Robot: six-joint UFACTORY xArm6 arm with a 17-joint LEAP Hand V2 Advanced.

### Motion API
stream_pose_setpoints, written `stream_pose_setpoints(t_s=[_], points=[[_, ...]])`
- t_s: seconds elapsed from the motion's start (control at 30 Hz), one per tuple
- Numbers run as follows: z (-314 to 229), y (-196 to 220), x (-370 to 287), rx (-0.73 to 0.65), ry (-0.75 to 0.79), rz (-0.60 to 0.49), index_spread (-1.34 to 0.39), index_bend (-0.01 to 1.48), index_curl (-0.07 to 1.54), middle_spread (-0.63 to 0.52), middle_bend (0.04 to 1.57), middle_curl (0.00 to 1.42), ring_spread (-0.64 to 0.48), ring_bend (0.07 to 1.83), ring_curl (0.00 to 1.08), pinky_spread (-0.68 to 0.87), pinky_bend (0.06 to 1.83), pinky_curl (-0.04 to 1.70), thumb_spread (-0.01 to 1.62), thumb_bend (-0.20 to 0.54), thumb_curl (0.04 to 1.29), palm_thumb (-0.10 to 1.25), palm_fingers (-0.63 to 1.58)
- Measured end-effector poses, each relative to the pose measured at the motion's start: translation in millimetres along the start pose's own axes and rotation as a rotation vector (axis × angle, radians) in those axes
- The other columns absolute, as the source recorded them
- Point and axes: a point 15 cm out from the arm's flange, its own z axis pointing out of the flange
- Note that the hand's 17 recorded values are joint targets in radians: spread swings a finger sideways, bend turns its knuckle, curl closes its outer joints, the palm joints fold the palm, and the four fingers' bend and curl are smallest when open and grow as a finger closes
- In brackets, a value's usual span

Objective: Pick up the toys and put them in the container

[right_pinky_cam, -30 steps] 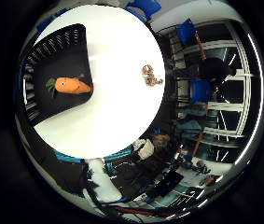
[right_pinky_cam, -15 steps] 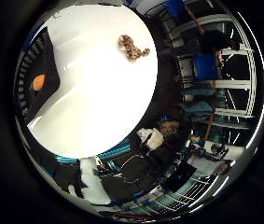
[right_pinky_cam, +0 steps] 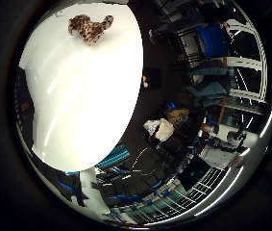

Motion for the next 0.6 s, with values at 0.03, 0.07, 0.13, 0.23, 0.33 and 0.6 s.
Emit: stream_pose_setpoints(t_s=[0.03, 0.07, 0.13, 0.23, 0.33, 0.6], points=[[2, -7, 5, 0.005, 0.002, 0.006, -0.17, 0.15, 0.28, 0.22, 0.24, 0.33, 0.22, 0.5, 0.2, 0.44, 0.62, 0.26, 1.14, -0.018, 0.3, 0.55, 0.12], [2, -12, 9, 0.009, 0.004, 0.011, -0.17, 0.15, 0.28, 0.22, 0.24, 0.33, 0.22, 0.5, 0.2, 0.44, 0.62, 0.26, 1.14, -0.017, 0.3, 0.55, 0.12], [2, -20, 17, 0.019, 0.006, 0.022, -0.17, 0.15, 0.27, 0.22, 0.24, 0.33, 0.22, 0.5, 0.21, 0.44, 0.62, 0.26, 1.14, -0.017, 0.3, 0.56, 0.12], [3, -34, 22, 0.035, 0.011, 0.03, -0.17, 0.15, 0.27, 0.22, 0.24, 0.33, 0.22, 0.5, 0.21, 0.44, 0.63, 0.26, 1.15, -0.018, 0.31, 0.57, 0.12], [6, -53, 28, 0.07, 0.017, 0.037, -0.18, 0.15, 0.26, 0.22, 0.25, 0.33, 0.22, 0.51, 0.22, 0.44, 0.63, 0.26, 1.15, -0.017, 0.31, 0.58, 0.12], [31, -92, 35, 0.15, 0.039, 0.066, -0.16, 0.13, 0.24, 0.23, 0.26, 0.33, 0.22, 0.52, 0.22, 0.44, 0.67, 0.26, 1.15, -0.02, 0.32, 0.58, 0.08]])
